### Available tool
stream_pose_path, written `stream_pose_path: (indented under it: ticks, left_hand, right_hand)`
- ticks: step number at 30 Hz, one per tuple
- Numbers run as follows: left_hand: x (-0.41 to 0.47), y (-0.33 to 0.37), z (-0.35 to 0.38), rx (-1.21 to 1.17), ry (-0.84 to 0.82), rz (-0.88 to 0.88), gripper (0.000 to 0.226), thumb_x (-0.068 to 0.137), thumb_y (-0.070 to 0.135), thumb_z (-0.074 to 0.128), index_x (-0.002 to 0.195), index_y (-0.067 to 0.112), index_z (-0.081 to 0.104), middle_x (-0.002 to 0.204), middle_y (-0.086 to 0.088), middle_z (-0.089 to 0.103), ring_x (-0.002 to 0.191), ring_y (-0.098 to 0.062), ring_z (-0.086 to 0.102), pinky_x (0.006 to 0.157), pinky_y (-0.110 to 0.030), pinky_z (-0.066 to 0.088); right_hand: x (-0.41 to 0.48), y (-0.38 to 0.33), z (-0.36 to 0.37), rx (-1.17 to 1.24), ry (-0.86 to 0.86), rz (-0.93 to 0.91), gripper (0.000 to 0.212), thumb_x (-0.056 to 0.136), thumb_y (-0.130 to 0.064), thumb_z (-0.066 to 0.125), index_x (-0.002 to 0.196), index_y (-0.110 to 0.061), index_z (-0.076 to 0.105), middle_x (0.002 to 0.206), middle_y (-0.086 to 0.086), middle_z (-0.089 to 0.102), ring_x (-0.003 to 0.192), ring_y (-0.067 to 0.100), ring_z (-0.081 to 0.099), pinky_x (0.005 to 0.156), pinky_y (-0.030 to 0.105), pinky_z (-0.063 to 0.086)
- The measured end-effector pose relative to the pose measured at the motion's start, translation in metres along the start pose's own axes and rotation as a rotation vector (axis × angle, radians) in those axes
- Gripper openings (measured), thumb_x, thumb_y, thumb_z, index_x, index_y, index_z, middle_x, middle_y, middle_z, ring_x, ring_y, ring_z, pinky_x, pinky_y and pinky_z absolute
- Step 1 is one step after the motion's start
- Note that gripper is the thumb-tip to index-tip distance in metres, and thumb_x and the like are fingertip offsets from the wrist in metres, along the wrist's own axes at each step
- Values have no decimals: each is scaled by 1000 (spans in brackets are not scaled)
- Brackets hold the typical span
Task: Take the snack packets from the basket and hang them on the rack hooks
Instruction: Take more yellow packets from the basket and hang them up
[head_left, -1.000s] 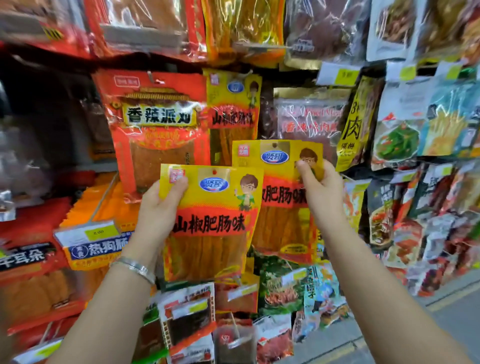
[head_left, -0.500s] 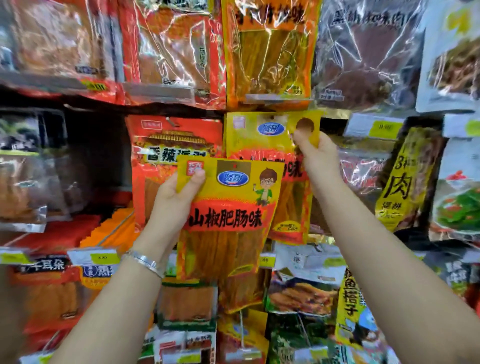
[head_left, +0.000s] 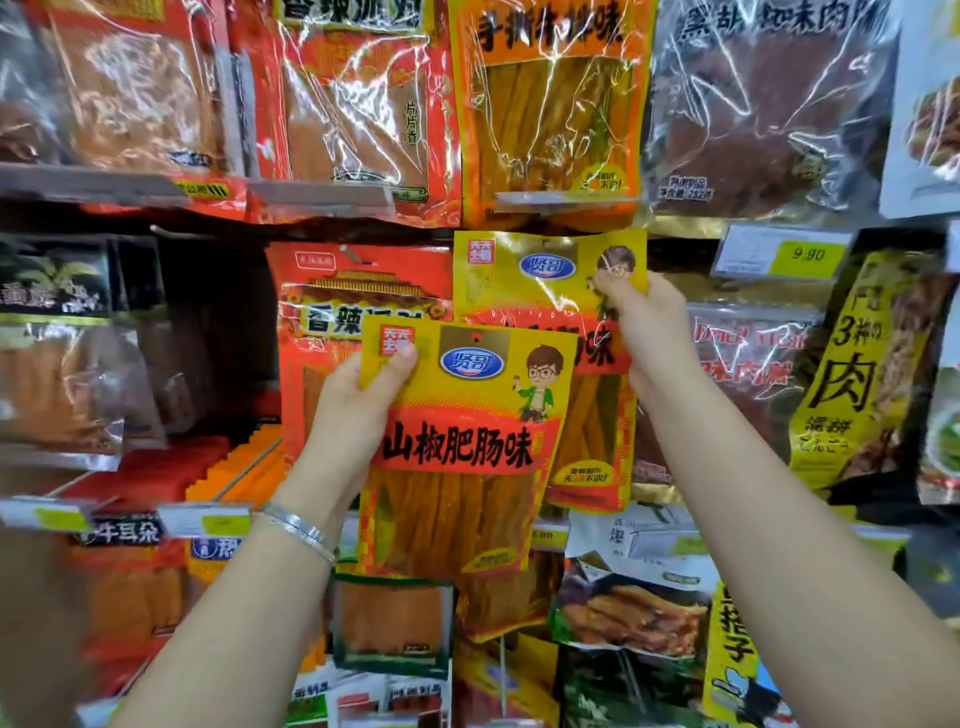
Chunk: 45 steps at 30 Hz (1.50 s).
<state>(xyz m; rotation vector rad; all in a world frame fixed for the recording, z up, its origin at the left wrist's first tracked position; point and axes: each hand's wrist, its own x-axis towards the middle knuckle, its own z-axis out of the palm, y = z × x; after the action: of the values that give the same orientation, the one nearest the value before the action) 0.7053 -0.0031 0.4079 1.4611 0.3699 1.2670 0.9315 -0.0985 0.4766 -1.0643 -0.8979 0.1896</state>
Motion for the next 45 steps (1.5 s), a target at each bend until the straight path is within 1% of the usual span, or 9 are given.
stream_pose_path:
  ticks: [8, 15, 20, 23, 28, 33, 39, 41, 45]
  left_hand:
    - [5, 3, -3, -18, -2, -18, 26, 71, 56, 70, 89, 38, 72, 92, 1, 75, 81, -20, 73, 57, -28, 56]
    - [10, 5, 0, -49, -9, -54, 25, 77, 51, 68, 93, 33, 71, 95, -3, 75, 85, -23, 72, 59, -31, 57]
    - [13, 7, 6, -98, -4, -49, 22, 82, 47, 66, 95, 30, 70, 96, -4, 75, 86, -23, 72, 60, -31, 57]
    - [16, 11, 14, -121, -6, -47, 33, 80, 47, 66, 103, 23, 68, 96, -4, 75, 87, -23, 72, 62, -32, 57]
    - [22, 19, 30, -192, 1, -33, 14, 90, 36, 61, 96, 25, 67, 93, -2, 75, 83, -20, 72, 60, -28, 57]
    - [30, 21, 47, -83, 11, 32, 10, 88, 37, 64, 94, 29, 68, 97, -3, 74, 89, -22, 71, 74, -40, 58]
    - [43, 37, 58, 311, 242, 512, 46, 83, 9, 65, 122, 28, 50, 119, 18, 49, 113, 0, 47, 99, -18, 40]
    - [45, 41, 62, 450, 194, 633, 48, 86, 9, 59, 131, 22, 51, 127, 14, 45, 123, -2, 40, 109, -28, 32]
    - [44, 48, 79, 432, -70, 554, 56, 91, 9, 50, 143, 26, 38, 126, 41, 28, 119, 28, 24, 107, -14, 28]
  right_hand:
    - [16, 10, 12, -185, 69, -16, 11, 90, -21, 57, 80, -21, 62, 77, -4, 67, 73, 17, 64, 67, 30, 49]
    - [31, 24, 23, -571, 17, 62, 34, 100, -29, 35, 123, -7, 48, 114, 13, 59, 102, 31, 59, 87, 42, 49]
    - [3, 22, 11, -530, 52, -136, 45, 96, -34, 44, 134, -9, 43, 134, 10, 50, 124, 24, 47, 104, 46, 40]
    - [-24, 19, 9, -298, 70, -117, 42, 88, -47, 49, 119, -20, 55, 123, -1, 58, 116, 15, 54, 103, 45, 42]
    - [-39, 2, 13, 51, -169, 120, 60, 72, -75, 49, 103, -27, 71, 104, 1, 73, 99, 19, 68, 94, 45, 49]
    - [-35, -6, 10, -97, -77, -84, 8, 80, -42, 68, 77, -35, 68, 87, 4, 71, 82, 24, 68, 79, 54, 55]
    - [-20, -14, 5, -140, 47, -198, 11, 87, -36, 63, 77, -39, 66, 85, -5, 71, 83, 19, 68, 79, 47, 54]
    - [-12, -15, 4, -151, 68, -216, 9, 87, -35, 63, 79, -33, 65, 89, 0, 71, 86, 24, 67, 81, 49, 54]
    - [1, -19, 11, -157, 119, -221, 17, 86, -33, 63, 69, -35, 64, 73, -12, 65, 70, 11, 60, 69, 38, 49]
